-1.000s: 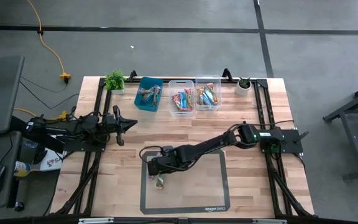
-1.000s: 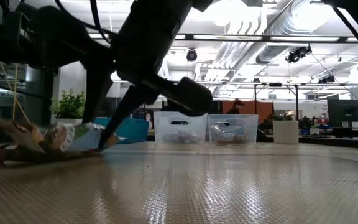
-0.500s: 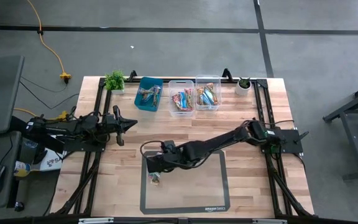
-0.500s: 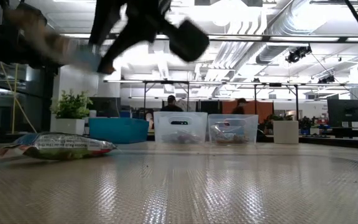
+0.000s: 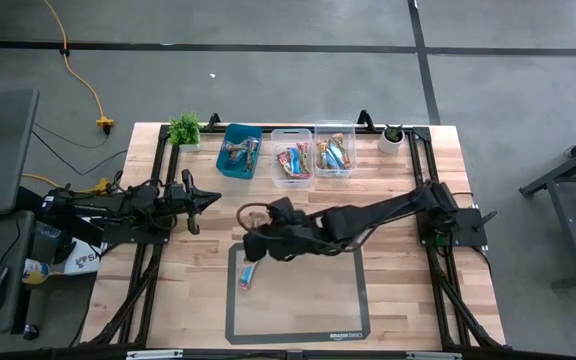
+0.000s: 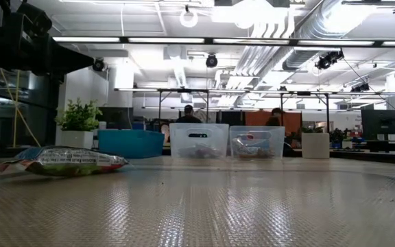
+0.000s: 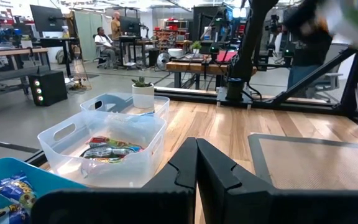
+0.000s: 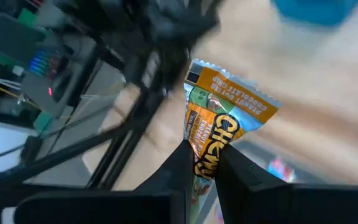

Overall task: Pick and place Granola Bars by type
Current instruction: Put the yellow granola bar into the right transparent bin

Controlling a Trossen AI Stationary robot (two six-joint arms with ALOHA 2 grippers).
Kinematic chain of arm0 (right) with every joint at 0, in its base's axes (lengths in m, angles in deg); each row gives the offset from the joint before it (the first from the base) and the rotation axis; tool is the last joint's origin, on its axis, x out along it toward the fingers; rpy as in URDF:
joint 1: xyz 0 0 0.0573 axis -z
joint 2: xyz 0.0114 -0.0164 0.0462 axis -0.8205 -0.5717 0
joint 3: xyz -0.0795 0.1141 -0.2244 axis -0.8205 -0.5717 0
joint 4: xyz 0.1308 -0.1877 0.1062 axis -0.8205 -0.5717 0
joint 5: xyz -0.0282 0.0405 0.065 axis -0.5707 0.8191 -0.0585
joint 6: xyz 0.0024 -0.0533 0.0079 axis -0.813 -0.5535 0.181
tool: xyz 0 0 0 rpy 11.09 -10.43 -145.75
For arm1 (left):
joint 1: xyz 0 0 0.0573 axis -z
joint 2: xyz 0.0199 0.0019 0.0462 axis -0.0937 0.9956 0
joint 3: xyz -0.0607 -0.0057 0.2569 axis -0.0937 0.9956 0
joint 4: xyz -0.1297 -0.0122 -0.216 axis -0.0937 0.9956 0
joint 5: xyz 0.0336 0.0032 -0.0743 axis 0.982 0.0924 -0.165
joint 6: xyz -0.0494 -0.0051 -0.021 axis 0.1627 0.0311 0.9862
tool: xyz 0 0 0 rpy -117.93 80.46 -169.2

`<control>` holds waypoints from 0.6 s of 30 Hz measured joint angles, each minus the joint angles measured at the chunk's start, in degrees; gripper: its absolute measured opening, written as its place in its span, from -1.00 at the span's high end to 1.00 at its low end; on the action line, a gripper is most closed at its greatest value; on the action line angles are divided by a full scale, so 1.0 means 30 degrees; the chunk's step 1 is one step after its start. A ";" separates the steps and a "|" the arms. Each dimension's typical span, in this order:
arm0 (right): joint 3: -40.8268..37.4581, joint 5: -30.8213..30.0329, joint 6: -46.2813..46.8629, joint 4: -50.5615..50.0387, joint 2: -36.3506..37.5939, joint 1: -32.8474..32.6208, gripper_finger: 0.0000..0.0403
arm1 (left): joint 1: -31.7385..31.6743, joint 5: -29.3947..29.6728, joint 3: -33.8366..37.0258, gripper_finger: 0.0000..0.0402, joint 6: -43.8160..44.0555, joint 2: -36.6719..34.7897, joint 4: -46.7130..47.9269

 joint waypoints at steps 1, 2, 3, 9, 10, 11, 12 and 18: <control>0.0000 -0.0461 -0.0686 0.0022 0.0227 -0.0042 0.81 | 0.0000 0.0000 -0.0002 1.00 0.0003 0.0000 0.0006; 0.0000 -0.0869 -0.1362 -0.0016 0.0506 -0.0062 0.81 | 0.0000 0.0000 -0.0003 1.00 0.0003 0.0000 0.0005; 0.0000 -0.1251 -0.2045 -0.0106 0.0752 -0.0067 0.81 | 0.0000 0.0000 -0.0001 1.00 0.0003 0.0000 0.0001; 0.0000 -0.3692 -0.5600 -0.0364 0.2264 0.0151 0.82 | 0.0000 0.0000 0.0004 1.00 0.0003 0.0000 0.0007; 0.0000 -0.4132 -0.6141 -0.0406 0.2551 0.0212 0.82 | 0.0000 0.0001 -0.0002 1.00 -0.0003 0.0000 0.0007; 0.0000 -0.4470 -0.6677 -0.0492 0.2815 0.0249 0.82 | 0.0000 0.0000 -0.0003 1.00 -0.0002 0.0000 0.0000; 0.0000 -0.4933 -0.7161 -0.0478 0.3056 0.0360 0.82 | 0.0000 0.0000 0.0004 1.00 0.0001 0.0000 0.0005; 0.0000 -0.7022 -0.9858 -0.0891 0.4620 0.1006 0.83 | 0.0000 0.0000 0.0003 1.00 -0.0003 0.0000 0.0007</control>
